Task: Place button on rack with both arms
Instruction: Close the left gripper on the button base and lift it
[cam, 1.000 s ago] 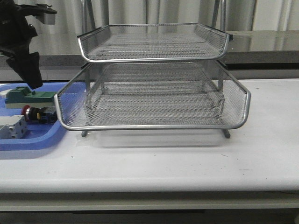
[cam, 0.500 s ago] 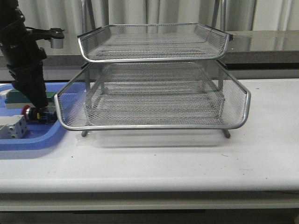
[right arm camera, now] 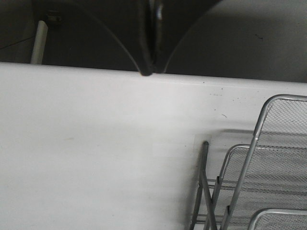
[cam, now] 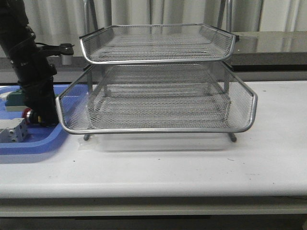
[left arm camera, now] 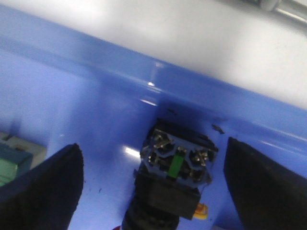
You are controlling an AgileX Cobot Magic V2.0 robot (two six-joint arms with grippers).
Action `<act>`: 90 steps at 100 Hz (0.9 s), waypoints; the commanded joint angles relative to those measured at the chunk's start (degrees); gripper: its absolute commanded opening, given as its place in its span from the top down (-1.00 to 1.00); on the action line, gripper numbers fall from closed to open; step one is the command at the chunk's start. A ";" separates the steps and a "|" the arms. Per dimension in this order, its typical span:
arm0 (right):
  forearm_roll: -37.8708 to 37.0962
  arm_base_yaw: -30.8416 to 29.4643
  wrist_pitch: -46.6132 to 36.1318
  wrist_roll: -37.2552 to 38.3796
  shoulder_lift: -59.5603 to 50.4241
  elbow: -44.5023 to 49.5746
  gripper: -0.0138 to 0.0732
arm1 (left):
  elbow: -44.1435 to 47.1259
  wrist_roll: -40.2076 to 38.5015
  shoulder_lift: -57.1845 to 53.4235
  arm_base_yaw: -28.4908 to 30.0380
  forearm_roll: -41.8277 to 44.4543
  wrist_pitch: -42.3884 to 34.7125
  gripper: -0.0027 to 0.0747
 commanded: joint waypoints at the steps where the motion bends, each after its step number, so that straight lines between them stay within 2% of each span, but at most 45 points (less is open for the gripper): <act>1: -0.84 -0.03 -3.39 0.11 0.01 -2.00 0.84 | -1.74 0.12 -3.14 -0.44 -1.53 -1.53 -0.53; 46: -0.84 -0.03 -3.39 0.11 0.01 -2.00 0.84 | -1.74 0.12 -2.05 -0.44 -1.53 -1.37 -0.50; 53: -0.84 -0.03 -3.39 0.11 0.01 -2.00 0.84 | -1.74 0.12 -2.05 -0.44 -1.45 -1.37 -0.36; 76: -0.84 -0.03 -3.39 0.11 0.01 -2.00 0.84 | -2.40 0.12 -2.15 -0.44 -0.12 0.60 0.43; 90: -0.84 -0.03 -3.39 0.11 0.01 -2.00 0.84 | -4.31 0.12 -2.39 -0.44 -0.01 2.35 0.75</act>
